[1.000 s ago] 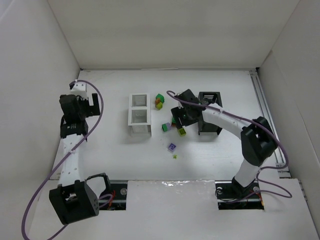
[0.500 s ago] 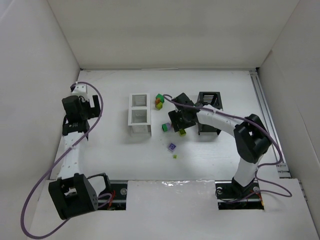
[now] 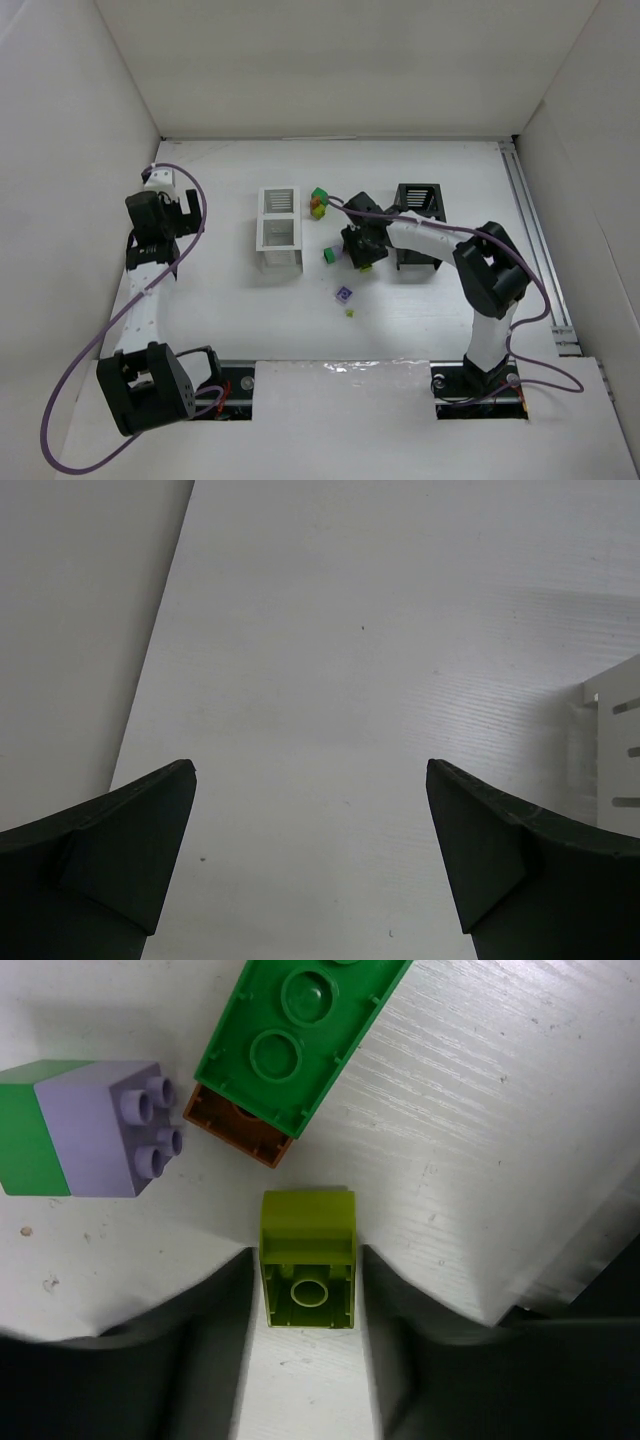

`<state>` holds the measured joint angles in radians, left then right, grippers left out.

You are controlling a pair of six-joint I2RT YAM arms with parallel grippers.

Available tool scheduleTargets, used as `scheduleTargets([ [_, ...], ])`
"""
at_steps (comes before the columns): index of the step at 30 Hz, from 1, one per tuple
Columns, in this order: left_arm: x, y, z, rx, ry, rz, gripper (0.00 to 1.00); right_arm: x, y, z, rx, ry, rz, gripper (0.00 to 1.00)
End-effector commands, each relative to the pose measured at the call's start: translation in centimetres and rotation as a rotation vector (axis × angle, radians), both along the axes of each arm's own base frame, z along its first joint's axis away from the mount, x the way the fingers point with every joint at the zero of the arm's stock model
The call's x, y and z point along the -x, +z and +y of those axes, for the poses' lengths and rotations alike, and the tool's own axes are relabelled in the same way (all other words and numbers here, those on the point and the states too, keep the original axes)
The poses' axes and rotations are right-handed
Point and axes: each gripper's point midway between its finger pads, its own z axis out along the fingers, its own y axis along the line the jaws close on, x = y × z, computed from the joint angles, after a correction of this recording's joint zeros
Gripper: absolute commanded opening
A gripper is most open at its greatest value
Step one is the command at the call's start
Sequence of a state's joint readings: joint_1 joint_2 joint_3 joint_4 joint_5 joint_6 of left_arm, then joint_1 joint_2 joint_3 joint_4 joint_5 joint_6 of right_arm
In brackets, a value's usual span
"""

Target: Sort the legos into containers by color

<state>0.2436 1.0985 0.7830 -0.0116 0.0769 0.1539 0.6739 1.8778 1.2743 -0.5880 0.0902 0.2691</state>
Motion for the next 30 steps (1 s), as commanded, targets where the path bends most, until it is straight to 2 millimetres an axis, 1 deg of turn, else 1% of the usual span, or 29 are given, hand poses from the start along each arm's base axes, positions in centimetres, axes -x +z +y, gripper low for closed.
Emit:
scheduleTargets([
  [1, -0.6, 1.3, 0.0, -0.016, -0.013, -0.063, 0.99, -0.8, 0.1, 0.4, -0.023, -0.022, -0.028, 0.45],
  [2, -0.6, 1.3, 0.0, -0.024, -0.017, -0.061, 0.99, -0.9, 0.2, 0.7, -0.037, -0.018, -0.029, 0.37],
  [3, -0.7, 1.0, 0.0, -0.022, -0.017, -0.053, 0.99, -0.6, -0.1, 0.5, -0.044, -0.005, -0.01, 0.3],
  [4, -0.7, 1.0, 0.0, -0.022, -0.017, -0.053, 0.99, -0.7, 0.3, 0.6, -0.05, -0.005, -0.019, 0.24],
  [5, -0.7, 0.7, 0.1, -0.027, -0.021, -0.042, 0.99, -0.7, 0.3, 0.6, -0.051, -0.005, -0.019, 0.12],
  [6, -0.8, 0.3, 0.1, -0.024, -0.021, -0.03, 0.99, -1.0, 1.2, 0.8, -0.065, -0.005, -0.038, 0.07],
  [7, -0.9, 0.5, 0.1, -0.027, -0.021, -0.04, 0.99, -1.1, 2.0, 1.4, -0.076, 0.005, -0.051, 0.04],
  [8, -1.0, 0.2, 0.1, -0.025, -0.021, -0.032, 0.99, -1.5, 3.1, 1.6, -0.091, 0.015, -0.077, 0.0],
  [9, -1.0, 0.2, 0.1, -0.025, -0.021, -0.032, 0.99, -1.4, 3.9, 1.5, -0.088, 0.025, -0.081, 0.0],
  [10, -1.1, -0.2, 0.2, -0.022, -0.021, -0.021, 0.99, -2.1, 5.9, 2.2, -0.12, 0.038, -0.113, 0.0],
  [11, -1.1, -0.2, 0.0, -0.018, -0.031, -0.022, 0.99, -2.6, 8.3, 2.5, -0.141, 0.06, -0.16, 0.0],
  [12, -1.3, 0.2, -0.1, -0.016, -0.039, -0.032, 0.99, -3.0, 10.2, 2.8, -0.157, 0.078, -0.197, 0.0],
  [13, -1.4, 0.2, -0.5, -0.007, -0.059, -0.035, 0.99, -3.2, 12.0, 2.7, -0.16, 0.099, -0.222, 0.0],
  [14, -1.4, 0.2, -0.7, -0.009, -0.076, -0.035, 0.99, -4.6, 15.1, 2.7, -0.178, 0.104, -0.304, 0.0],
  [15, -1.5, 0.3, -1.0, -0.002, -0.091, -0.037, 0.99, -5.1, 17.9, 2.1, -0.192, 0.128, -0.374, 0.0],
  [16, -1.5, 0.3, -1.4, 0.007, -0.112, -0.04, 0.99, -5.6, 19.7, 1.7, -0.213, 0.137, -0.411, 0.0],
  [17, -1.6, 0.3, -1.8, 0.017, -0.133, -0.043, 0.99, -6.5, 22.8, 0.9, -0.276, 0.131, -0.468, 0.0],
  [19, -1.5, 0.1, -1.8, 0.009, -0.138, -0.033, 0.99, -7.6, 25.2, -0.4, -0.317, 0.106, -0.509, 0.0],
  [20, -1.8, 0.1, -2.3, 0.023, -0.165, -0.034, 0.99, -8.3, 25.9, -2.0, -0.308, 0.068, -0.517, 0.0],
  [21, -1.8, 0.2, -2.5, 0.018, -0.188, -0.035, 0.99, -9.0, 27.1, -3.1, -0.296, 0.034, -0.548, 0.0],
  [22, -2.2, 1.6, -2.8, 0.008, -0.213, -0.059, 0.99, -9.6, 27.1, -4.2, -0.262, 0.021, -0.565, 0.0],
  [23, -2.5, 1.6, -3.7, 0.027, -0.258, -0.056, 0.99, -10.1, 26.7, -5.5, -0.233, -0.001, -0.569, 0.0],
  [24, -2.9, 1.8, -4.0, 0.036, -0.276, -0.059, 0.99, -11.2, 25.7, -8.1, -0.185, -0.073, -0.572, 0.0],
  [25, -3.1, 2.0, -4.3, 0.047, -0.295, -0.056, 0.99, -11.5, 25.1, -9.3, -0.172, -0.1, -0.562, 0.0],
  [26, -3.8, 2.5, -5.0, 0.069, -0.32, -0.049, 0.99, -12.2, 24.4, -10.3, -0.167, -0.122, -0.553, 0.0],
  [27, -4.1, 2.7, -5.5, 0.094, -0.343, -0.044, 0.99, -12.7, 24.4, -11.9, -0.167, -0.144, -0.552, 0.0],
  [28, -4.7, 3.6, -5.9, 0.1, -0.351, -0.057, 0.99, -13.2, 22.6, -12.3, -0.16, -0.141, -0.511, 0.0],
  [29, -5.0, 3.4, -5.9, 0.113, -0.346, -0.05, 0.99, -13.4, 22.2, -12.5, -0.168, -0.131, -0.497, 0.0],
  [30, -5.3, 2.4, -6.4, 0.142, -0.346, -0.022, 0.99, -13.4, 21.8, -12.2, -0.173, -0.114, -0.486, 0.0],
])
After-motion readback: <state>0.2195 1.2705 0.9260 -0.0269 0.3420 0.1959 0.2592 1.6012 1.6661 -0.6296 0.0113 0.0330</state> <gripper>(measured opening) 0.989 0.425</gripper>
